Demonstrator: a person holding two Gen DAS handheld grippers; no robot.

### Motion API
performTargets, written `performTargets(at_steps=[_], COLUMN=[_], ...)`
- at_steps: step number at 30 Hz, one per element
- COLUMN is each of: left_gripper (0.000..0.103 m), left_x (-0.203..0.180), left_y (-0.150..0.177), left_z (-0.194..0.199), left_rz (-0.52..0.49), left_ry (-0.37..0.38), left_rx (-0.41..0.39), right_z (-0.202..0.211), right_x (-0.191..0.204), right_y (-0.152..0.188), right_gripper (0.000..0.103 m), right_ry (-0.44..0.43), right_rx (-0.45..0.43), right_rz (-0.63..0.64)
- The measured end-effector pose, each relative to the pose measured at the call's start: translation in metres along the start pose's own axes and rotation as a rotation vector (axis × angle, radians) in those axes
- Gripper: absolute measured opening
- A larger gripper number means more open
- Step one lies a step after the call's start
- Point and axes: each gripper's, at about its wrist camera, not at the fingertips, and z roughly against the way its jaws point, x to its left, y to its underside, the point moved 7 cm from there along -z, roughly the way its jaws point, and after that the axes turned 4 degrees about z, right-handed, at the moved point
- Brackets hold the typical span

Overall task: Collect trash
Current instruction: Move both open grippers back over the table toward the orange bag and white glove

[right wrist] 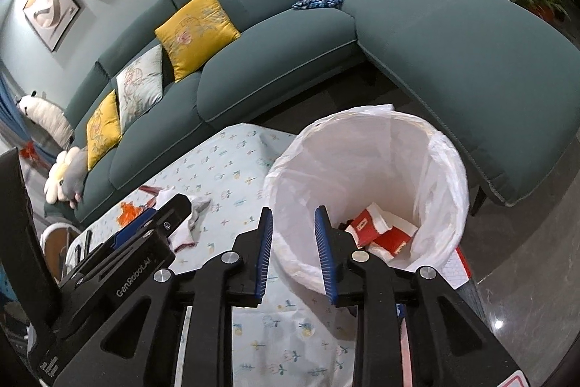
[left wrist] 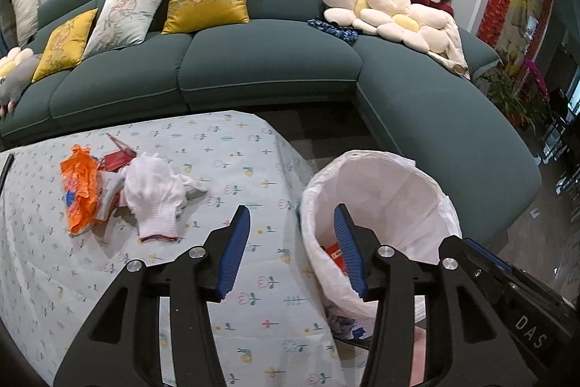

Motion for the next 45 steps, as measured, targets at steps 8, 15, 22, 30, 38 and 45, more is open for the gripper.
performTargets(at_steps=[8, 15, 22, 30, 38, 45], left_gripper=[0.046, 0.046, 0.057, 0.061, 0.063, 0.062], left_x=[0.041, 0.088, 0.142, 0.206, 0.254, 0.284], left_y=[0.001, 0.002, 0.008, 0.021, 0.019, 0.008], left_z=[0.007, 0.017, 0.023, 0.026, 0.012, -0.019], left_rz=[0.062, 0.128, 0.207, 0.291, 0.344, 0.390], left_ry=[-0.037, -0.080, -0.143, -0.210, -0.231, -0.201], left_rx=[-0.004, -0.013, -0.010, 0.005, 0.032, 0.079], right_z=[-0.005, -0.014, -0.025, -0.045, -0.075, -0.115], right_x=[0.036, 0.069, 0.109, 0.142, 0.176, 0.200], right_y=[0.007, 0.017, 0.030, 0.047, 0.057, 0.059], right_gripper=[0.029, 0.030, 0.030, 0.030, 0.030, 0.036], right_ry=[-0.016, -0.039, -0.060, -0.082, -0.098, -0.105], right_rx=[0.018, 0.046, 0.080, 0.131, 0.184, 0.230], right_rz=[0.055, 0.098, 0.156, 0.198, 0.235, 0.246])
